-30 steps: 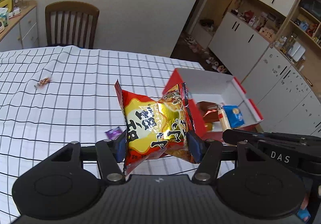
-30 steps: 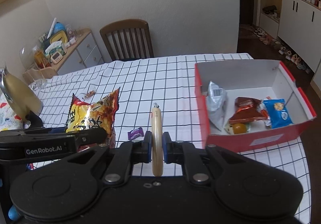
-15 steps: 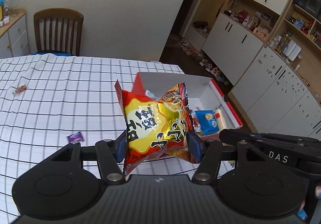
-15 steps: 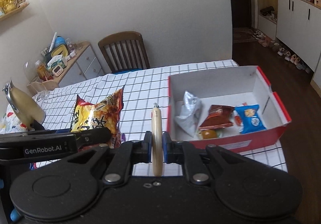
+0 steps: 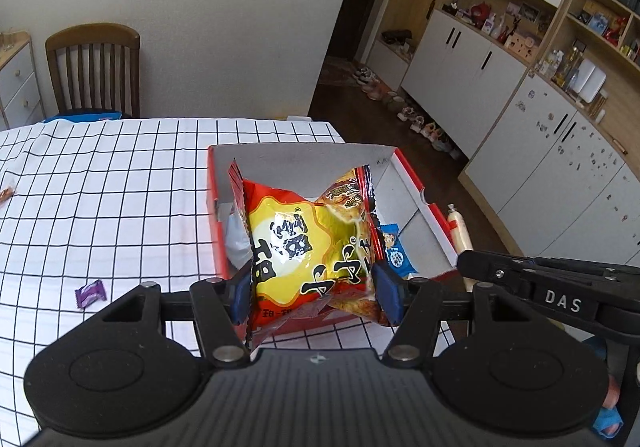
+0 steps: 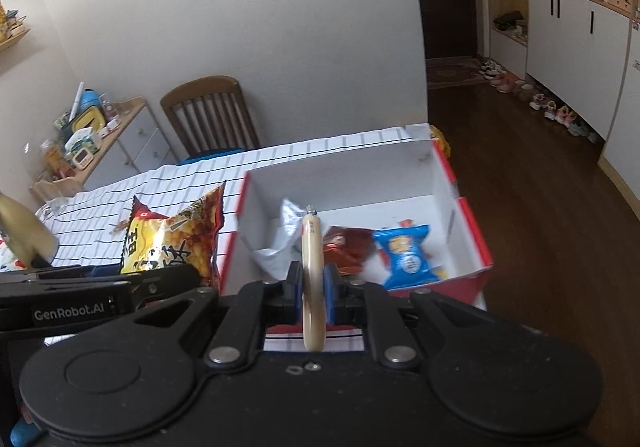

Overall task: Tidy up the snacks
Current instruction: 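Carry the chip bag with the left tool while the right carries the stick into the box, then open the left tool to drop the chip bag while the right releases the stick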

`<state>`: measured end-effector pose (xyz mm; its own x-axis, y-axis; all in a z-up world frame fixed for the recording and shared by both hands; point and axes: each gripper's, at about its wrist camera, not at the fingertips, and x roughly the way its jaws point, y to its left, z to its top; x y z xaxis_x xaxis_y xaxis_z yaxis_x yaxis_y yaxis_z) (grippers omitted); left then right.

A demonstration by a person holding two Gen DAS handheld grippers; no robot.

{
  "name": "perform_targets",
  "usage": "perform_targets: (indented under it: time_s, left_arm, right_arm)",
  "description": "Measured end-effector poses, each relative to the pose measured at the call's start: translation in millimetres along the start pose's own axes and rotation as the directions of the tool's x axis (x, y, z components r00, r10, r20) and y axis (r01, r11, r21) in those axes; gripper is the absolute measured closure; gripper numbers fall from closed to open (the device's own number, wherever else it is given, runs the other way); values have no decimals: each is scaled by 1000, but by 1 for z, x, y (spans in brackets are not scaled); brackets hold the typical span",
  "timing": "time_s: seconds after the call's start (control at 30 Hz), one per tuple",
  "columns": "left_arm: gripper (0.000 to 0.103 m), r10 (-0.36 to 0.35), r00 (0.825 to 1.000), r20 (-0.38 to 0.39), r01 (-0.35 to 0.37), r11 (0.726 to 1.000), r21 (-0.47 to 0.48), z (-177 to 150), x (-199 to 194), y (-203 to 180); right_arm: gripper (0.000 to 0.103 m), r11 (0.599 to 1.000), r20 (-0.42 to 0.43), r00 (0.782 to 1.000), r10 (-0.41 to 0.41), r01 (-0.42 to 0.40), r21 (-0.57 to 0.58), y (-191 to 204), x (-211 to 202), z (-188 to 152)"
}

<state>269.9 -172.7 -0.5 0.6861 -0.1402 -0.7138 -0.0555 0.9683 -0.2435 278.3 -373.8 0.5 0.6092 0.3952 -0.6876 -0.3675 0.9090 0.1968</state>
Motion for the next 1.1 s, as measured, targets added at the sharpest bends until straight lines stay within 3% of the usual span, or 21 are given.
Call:
perform_targets:
  time_s: [0.43, 1.1]
  left_arm:
    - [43, 106, 994, -39, -104, 994, 41, 34, 72, -8]
    - [43, 143, 980, -139, -143, 990, 10, 58, 153, 5]
  right_arm:
    - [94, 999, -35, 998, -53, 53, 6, -44, 36, 16]
    - [94, 999, -158, 987, -43, 38, -39, -45, 114, 26]
